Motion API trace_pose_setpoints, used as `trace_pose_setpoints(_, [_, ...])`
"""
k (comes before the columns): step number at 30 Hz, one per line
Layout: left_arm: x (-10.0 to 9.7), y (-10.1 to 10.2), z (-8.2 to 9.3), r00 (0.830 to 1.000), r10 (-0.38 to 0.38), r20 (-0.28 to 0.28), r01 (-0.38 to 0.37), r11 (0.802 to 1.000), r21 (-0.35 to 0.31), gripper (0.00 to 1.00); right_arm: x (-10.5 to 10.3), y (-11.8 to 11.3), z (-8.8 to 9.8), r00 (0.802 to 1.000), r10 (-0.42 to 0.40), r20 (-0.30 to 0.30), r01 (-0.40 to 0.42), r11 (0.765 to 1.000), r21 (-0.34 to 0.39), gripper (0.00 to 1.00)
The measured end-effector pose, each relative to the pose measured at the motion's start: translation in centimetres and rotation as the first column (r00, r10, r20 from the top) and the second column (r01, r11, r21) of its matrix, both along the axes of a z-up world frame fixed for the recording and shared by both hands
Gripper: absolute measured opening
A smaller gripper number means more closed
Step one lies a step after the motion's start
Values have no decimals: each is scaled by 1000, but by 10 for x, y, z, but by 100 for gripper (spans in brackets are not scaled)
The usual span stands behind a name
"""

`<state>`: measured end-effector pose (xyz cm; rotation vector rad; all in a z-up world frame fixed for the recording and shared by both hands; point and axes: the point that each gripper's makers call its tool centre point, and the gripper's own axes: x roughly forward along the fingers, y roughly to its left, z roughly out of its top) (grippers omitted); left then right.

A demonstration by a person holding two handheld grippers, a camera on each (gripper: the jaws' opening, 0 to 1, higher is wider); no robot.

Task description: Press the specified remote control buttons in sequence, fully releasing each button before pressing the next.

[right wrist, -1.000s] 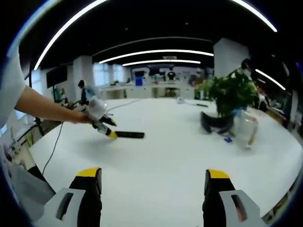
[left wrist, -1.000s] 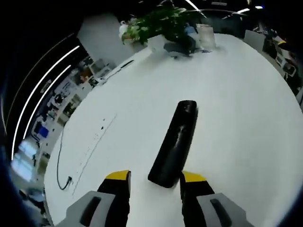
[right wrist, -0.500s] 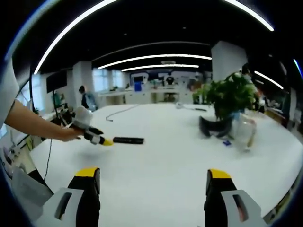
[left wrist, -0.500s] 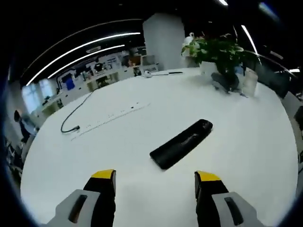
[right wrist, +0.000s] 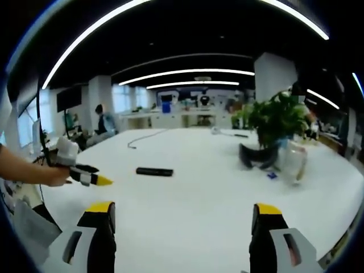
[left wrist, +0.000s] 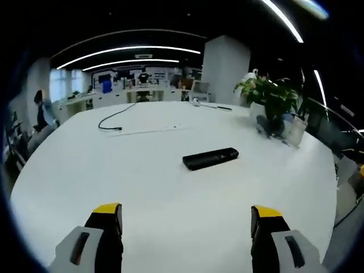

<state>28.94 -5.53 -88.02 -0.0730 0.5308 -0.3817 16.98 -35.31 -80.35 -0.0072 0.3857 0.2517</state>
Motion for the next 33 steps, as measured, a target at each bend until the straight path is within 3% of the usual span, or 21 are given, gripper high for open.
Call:
trace_pose_setpoints(11, [-63,5,34,999,34,31,-31,996,-79,96,-1,-6,6,999,-29,23,28,999,28,99])
trace_pose_setpoints(13, [-74,8,42,997,30,64,-27,999,-40,96,-1,-7,5,999,-32,21,31,999,29,99])
trace_pose_setpoints(16, [-92,7,46,998,7,60,-7,1000,3,98,-2,-6,5,999,-27,21,27,999,30,99])
trace_pose_setpoints(21, [-115,10,64,991,50,127,-53,998,17,98,-3,-1,5,1000,-12,18,12,1000,12,99])
trace_pose_setpoints(24, [-124,20,70,981,56,186,-79,990,119,97,-5,-3,9,999,-25,41,25,1000,-4,99])
trace_pose_setpoints(26, [-128,22,70,978,48,205,-81,985,153,96,-4,-4,8,999,-31,37,31,1000,-4,99])
trace_pose_setpoints(29, [-133,26,67,977,73,200,-105,982,158,96,-5,-5,7,999,-33,23,33,999,11,99])
trace_pose_setpoints(31, [-135,27,69,969,124,213,-148,984,103,96,-7,-6,9,999,-38,37,38,999,-1,99])
trace_pose_setpoints(33, [-138,31,73,960,153,233,-180,979,99,93,-8,-9,5,998,-45,31,46,999,-13,99])
